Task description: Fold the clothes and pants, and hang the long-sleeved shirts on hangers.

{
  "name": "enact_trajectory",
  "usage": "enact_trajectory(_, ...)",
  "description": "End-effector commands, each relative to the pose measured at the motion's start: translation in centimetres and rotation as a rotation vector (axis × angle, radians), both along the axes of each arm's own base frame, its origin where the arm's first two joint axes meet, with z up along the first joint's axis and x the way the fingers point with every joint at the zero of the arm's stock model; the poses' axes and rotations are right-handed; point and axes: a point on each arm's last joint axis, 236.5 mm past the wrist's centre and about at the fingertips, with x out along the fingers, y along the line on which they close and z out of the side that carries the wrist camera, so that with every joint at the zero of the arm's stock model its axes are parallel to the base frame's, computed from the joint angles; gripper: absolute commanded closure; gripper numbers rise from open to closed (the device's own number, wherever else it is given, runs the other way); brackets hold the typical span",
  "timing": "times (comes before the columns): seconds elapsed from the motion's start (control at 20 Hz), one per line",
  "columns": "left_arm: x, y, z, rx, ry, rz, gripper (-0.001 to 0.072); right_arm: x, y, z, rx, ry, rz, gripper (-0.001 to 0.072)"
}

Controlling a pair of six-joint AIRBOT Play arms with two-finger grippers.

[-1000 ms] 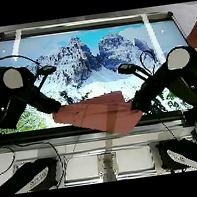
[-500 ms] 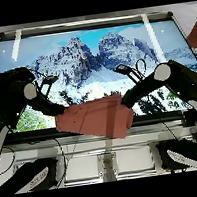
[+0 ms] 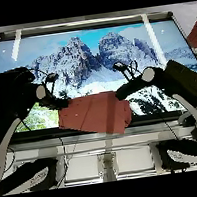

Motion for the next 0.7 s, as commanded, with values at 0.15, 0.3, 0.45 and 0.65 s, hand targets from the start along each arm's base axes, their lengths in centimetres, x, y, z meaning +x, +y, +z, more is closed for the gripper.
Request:
enact_trajectory(0.15,1.0,-0.4,-1.6,-0.006,-0.002,0.003,0.0336,1.4,-2.1,-0.4,-0.116,-0.019,0.001,0.0262)
enact_trajectory(0.3,1.4,0.6,-1.1,0.035,-0.029,-0.008,0.0335,1.6,-5.1,1.5,-0.211,0.015,-0.046,0.0101)
enact_trajectory(0.45,1.2,1.5,-0.1,0.06,-0.045,-0.055,0.0319,-2.0,-8.5,1.6,-0.17,0.26,-0.121,0.0099)
enact_trajectory(0.65,1.1,2.7,1.2,0.06,-0.063,-0.036,0.0119,-5.4,-9.3,-1.4,0.061,0.49,-0.285,0.0019)
